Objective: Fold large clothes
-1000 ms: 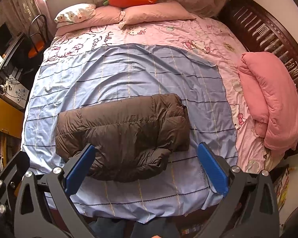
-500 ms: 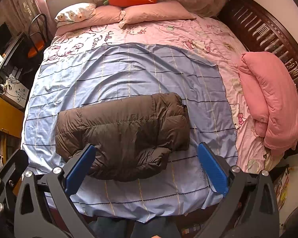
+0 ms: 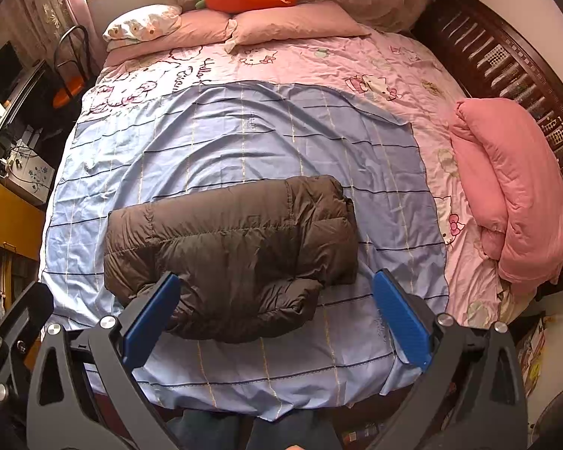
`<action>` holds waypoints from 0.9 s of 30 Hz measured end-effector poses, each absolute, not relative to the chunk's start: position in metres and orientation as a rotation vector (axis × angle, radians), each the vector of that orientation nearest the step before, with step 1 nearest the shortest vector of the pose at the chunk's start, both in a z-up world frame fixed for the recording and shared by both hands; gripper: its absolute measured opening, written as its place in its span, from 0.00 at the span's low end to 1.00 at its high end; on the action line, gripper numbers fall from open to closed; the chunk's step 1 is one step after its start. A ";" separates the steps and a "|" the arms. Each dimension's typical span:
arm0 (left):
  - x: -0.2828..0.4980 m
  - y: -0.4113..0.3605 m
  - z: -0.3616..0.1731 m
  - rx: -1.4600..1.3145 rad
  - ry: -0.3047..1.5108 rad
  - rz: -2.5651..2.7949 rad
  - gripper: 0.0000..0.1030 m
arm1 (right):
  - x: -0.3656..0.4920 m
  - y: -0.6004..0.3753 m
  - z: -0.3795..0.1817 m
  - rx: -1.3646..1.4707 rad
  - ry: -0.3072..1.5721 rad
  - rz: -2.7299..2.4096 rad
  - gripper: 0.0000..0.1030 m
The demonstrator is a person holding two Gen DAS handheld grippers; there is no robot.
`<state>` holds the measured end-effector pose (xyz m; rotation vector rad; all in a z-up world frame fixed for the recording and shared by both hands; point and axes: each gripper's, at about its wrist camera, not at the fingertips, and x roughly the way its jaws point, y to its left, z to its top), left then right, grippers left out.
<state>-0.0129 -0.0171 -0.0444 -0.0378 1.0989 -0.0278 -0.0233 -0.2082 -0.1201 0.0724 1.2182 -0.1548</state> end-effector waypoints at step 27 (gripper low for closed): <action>-0.014 -0.018 -0.041 0.028 1.058 -0.035 0.98 | -0.030 -0.209 -0.123 0.081 1.222 -0.177 0.99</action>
